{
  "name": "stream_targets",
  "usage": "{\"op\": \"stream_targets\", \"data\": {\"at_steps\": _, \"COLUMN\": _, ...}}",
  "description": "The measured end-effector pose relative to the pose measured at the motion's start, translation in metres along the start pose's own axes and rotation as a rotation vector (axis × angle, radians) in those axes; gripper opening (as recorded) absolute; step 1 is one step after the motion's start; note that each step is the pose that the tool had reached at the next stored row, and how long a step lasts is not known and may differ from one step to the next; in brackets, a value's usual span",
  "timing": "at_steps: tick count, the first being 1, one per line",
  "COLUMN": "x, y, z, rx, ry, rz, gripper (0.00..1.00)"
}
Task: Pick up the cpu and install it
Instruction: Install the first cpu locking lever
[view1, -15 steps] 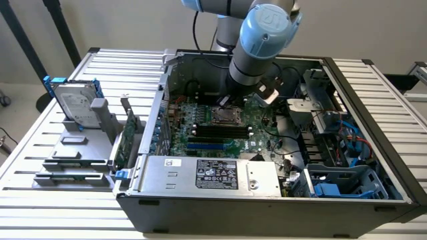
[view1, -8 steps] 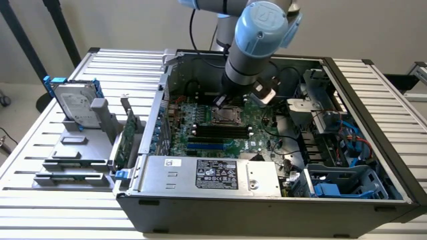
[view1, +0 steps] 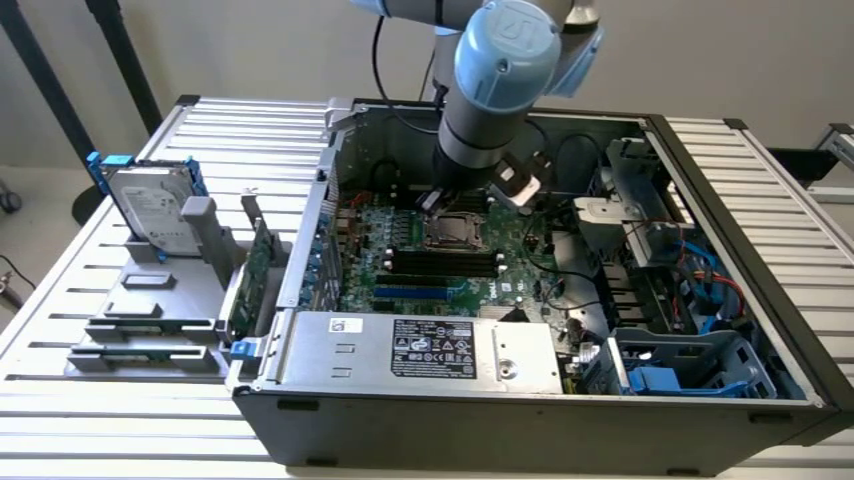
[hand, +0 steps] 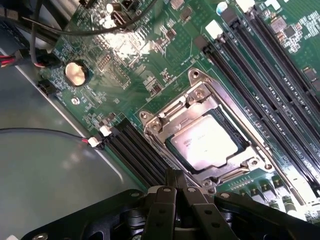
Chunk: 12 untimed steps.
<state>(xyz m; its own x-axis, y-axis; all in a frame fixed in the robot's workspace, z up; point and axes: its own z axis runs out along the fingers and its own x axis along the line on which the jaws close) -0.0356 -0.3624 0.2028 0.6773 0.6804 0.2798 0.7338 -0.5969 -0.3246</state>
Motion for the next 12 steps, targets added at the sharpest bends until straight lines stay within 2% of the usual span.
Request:
{"op": "stream_targets", "data": {"at_steps": 7, "x": -0.003, "y": -0.0113, "z": 0.0033, "rx": 0.0032, "ry": -0.0035, "rz": -0.010, "gripper": 0.11}}
{"op": "stream_targets", "data": {"at_steps": 12, "x": -0.003, "y": -0.0132, "z": 0.0040, "rx": 0.0053, "ry": -0.0056, "rz": -0.017, "gripper": 0.11}}
